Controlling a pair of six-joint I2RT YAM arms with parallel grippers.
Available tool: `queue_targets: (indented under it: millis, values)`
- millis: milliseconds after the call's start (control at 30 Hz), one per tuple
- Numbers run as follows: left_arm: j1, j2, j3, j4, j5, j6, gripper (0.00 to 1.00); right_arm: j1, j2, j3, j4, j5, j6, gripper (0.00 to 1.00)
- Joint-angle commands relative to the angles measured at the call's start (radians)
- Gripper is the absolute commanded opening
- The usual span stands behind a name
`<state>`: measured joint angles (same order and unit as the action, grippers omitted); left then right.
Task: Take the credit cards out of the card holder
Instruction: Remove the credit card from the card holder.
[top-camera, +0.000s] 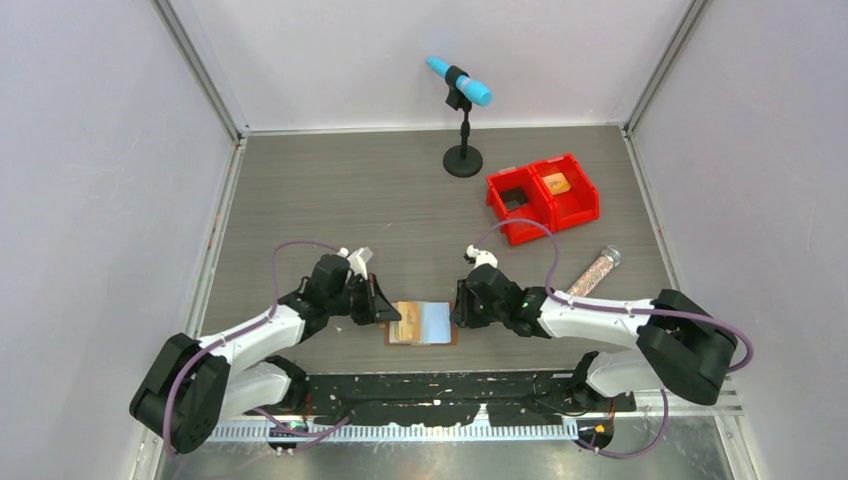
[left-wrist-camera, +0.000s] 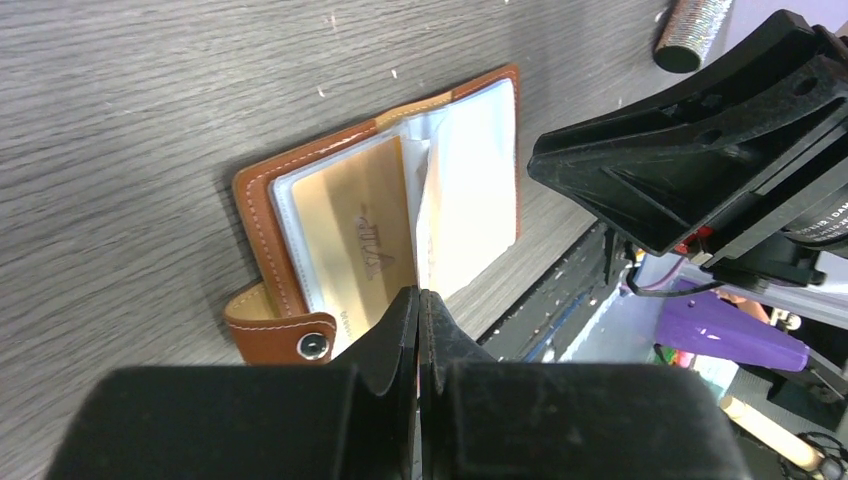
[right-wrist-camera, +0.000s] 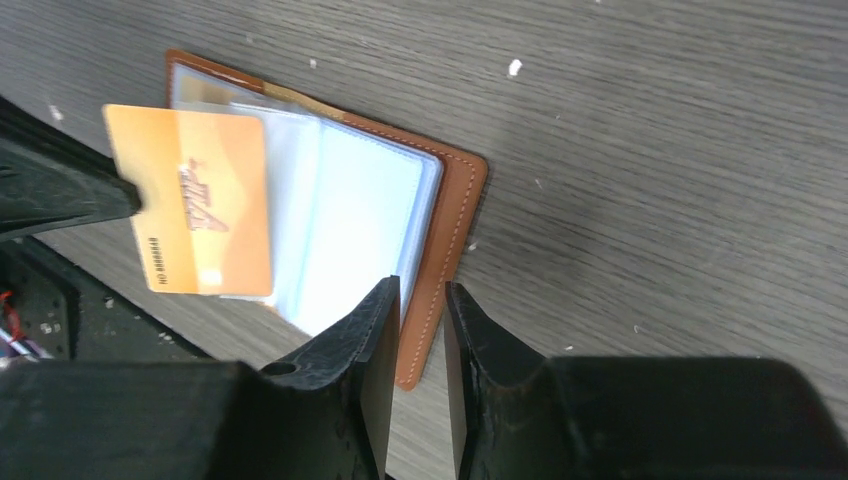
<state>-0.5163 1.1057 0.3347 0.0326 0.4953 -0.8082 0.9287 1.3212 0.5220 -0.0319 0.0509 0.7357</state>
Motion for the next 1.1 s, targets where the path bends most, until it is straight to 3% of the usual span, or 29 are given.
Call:
queue_targets:
  millis: [0,233,700,867,1067]
  values:
    - [0.006,-0.003,0.005,0.076,0.071,-0.049,0.0,0.016,-0.088,0.028,-0.007,0.009,-0.016,0.32]
    - [0.006,0.079,-0.027,0.251,0.128,-0.123,0.0,0.04,-0.053,0.061,0.027,-0.019,-0.011,0.39]
    - [0.006,0.161,-0.025,0.271,0.109,-0.115,0.0,0.061,0.125,0.06,0.249,-0.134,0.051,0.28]
    - [0.006,0.123,-0.013,0.179,0.074,-0.076,0.0,0.06,0.177,0.055,0.221,-0.113,0.08,0.27]
    - [0.009,-0.007,0.062,-0.134,-0.063,0.034,0.0,0.059,0.203,0.059,0.111,-0.019,0.074,0.26]
